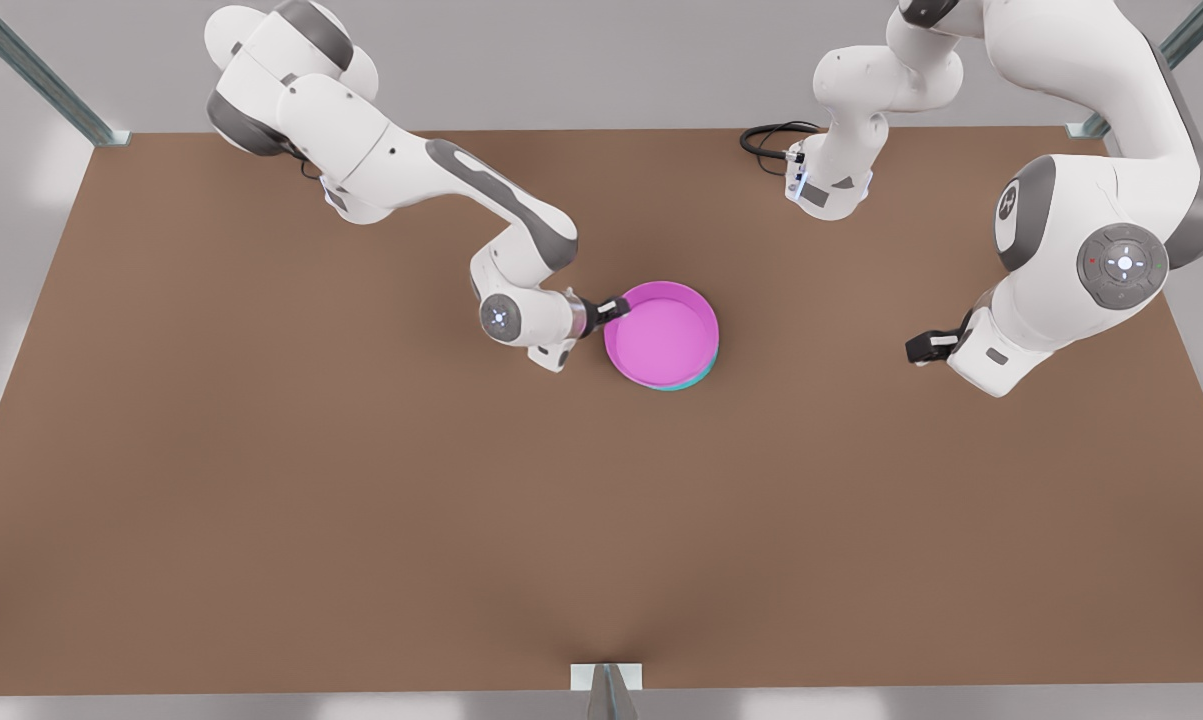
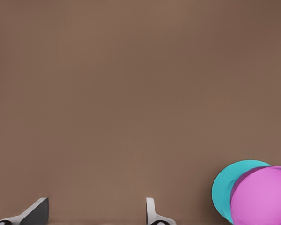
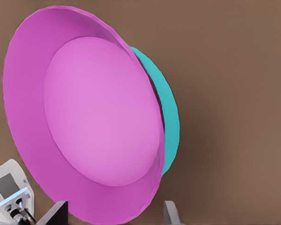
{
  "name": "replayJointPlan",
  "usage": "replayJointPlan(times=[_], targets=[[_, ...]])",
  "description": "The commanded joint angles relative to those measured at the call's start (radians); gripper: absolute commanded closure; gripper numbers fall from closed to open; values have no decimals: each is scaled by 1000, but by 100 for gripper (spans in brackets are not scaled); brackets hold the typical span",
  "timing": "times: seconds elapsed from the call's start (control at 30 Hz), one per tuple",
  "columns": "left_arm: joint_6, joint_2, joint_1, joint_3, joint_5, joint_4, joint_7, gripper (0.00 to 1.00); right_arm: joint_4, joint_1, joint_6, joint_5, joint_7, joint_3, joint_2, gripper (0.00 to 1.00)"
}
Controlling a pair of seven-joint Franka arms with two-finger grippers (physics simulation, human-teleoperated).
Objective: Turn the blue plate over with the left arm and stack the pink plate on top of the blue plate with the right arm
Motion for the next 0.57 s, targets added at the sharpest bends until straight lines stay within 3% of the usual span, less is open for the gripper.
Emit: replayJointPlan(times=[0.0,0.1,0.17,0.2,0.27,0.3,0.33,0.37,0.4,0.47,0.53], targets=[[0,0,0,0,1,0,0,0,0,0,1,0,0,0,0,0],[-2,-2,-2,0,1,0,-2,0,9,-27,-31,0,9,2,-12,0],[-2,-2,-2,0,1,0,0,0,172,-107,-354,-133,197,-9,-114,0],[-2,-2,-2,0,0,0,3,0,350,-222,-595,-239,204,-9,-115,0],[-2,-5,0,-2,0,0,3,0,523,-325,-766,-509,197,-15,-138,0],[0,-9,-2,-2,0,0,4,0,514,-299,-776,-557,172,-180,-222,0],[0,-17,-2,-2,0,2,4,0,508,-234,-798,-546,77,-408,-275,0],[0,-22,0,-2,0,0,4,0,483,-182,-812,-546,62,-555,-336,0],[0,-22,-2,-2,0,0,3,0,410,-194,-819,-540,56,-578,-416,0],[0,-23,0,-2,0,0,4,0,408,-221,-821,-514,-135,-595,-431,0],[0,-23,0,-3,0,0,3,0,408,-221,-824,-515,-133,-595,-431,0]])
